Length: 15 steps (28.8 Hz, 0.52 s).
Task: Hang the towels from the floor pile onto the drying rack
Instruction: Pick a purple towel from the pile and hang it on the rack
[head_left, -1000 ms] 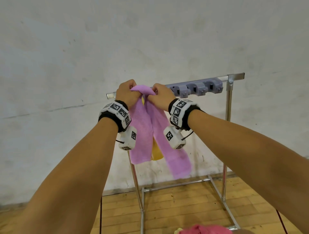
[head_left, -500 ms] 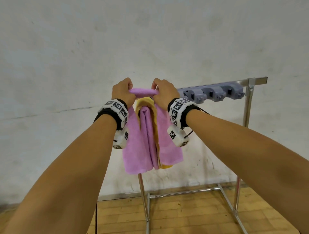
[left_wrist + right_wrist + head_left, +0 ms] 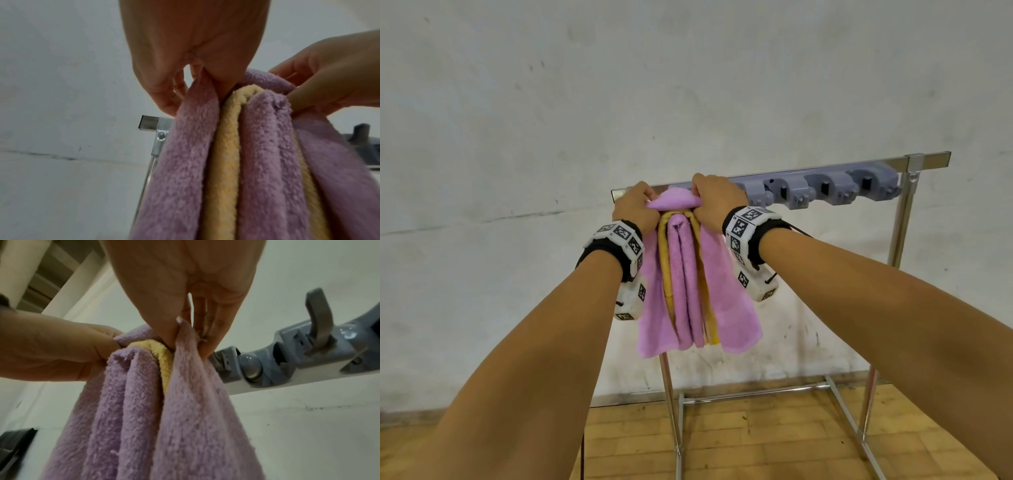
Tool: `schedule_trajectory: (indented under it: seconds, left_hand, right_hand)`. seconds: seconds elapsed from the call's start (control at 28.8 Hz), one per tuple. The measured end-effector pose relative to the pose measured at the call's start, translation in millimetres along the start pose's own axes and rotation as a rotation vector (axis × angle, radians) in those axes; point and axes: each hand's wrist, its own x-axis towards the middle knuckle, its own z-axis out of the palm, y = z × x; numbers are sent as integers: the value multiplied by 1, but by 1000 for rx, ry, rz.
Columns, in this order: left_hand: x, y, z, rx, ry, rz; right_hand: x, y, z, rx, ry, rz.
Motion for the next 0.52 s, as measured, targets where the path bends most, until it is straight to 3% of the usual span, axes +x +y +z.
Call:
schedule_trajectory:
  seconds: [0.21, 0.52]
  left_hand:
    - [4, 6, -1, -39, 130, 1]
    - [-11, -4, 11, -51, 6, -34]
  right_hand:
    - [9, -3, -3, -72, 114, -14]
    - [0, 0, 18, -184, 14, -73]
